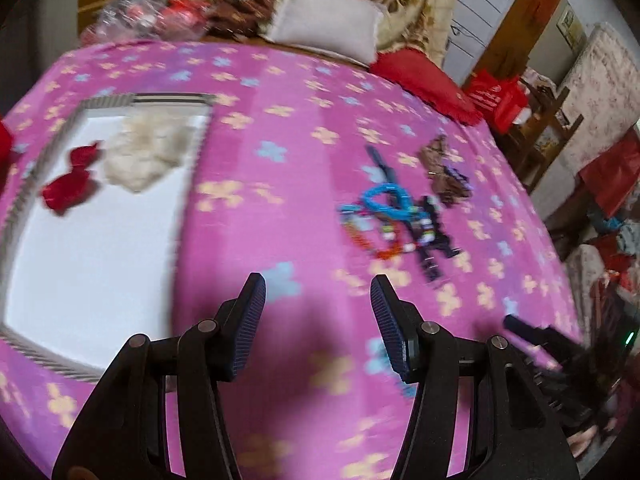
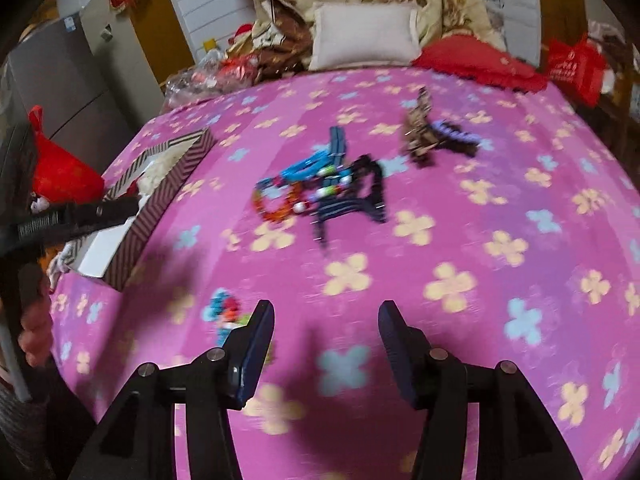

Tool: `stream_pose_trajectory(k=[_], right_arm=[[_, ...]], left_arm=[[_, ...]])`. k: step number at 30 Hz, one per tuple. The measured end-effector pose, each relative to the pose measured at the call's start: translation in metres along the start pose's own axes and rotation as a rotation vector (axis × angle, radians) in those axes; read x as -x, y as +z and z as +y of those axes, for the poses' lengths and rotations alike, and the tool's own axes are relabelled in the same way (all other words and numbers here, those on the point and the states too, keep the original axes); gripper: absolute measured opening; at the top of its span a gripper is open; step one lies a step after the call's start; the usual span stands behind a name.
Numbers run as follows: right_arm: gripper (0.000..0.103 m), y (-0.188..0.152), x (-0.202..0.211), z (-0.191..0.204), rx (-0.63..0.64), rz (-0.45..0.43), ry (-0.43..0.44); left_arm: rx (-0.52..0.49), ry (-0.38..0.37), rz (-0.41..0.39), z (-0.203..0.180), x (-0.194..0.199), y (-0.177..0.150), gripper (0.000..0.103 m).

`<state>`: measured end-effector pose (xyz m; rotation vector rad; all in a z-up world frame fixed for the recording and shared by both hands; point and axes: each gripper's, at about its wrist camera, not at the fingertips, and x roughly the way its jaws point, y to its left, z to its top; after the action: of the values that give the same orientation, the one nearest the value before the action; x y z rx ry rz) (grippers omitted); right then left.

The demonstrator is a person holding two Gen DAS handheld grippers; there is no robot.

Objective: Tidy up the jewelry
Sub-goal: 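Move both tools back to the remaining jewelry on the bedspread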

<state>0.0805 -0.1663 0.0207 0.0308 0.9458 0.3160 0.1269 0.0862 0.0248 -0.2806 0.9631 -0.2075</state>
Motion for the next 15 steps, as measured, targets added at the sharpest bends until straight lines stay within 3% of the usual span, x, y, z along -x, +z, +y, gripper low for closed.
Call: stream_pose_trajectory(k=[3, 7, 11, 15], right_arm=[[0.052, -0.004, 0.001, -0.015, 0.006, -0.039, -0.02], [0.052, -0.01, -0.001, -0.046, -0.073, -0.07, 0.006], [0.052, -0.02, -0.003, -0.076, -0.159, -0.088, 0.034], [0.052, -0.021, -0.006, -0.095, -0.21, -0.096, 0.049]], left_arm=[[-0.049, 0.009, 0.02, -0.035, -0.019, 0.016, 0.054], [-0.227, 0.074, 0.075, -0.088, -0.06, 0.035, 0.054], [-0.331, 0.088, 0.08, -0.114, -0.09, 0.048, 0.054], [-0.416, 0.123, 0.139, -0.126, -0.13, 0.051, 0.054]])
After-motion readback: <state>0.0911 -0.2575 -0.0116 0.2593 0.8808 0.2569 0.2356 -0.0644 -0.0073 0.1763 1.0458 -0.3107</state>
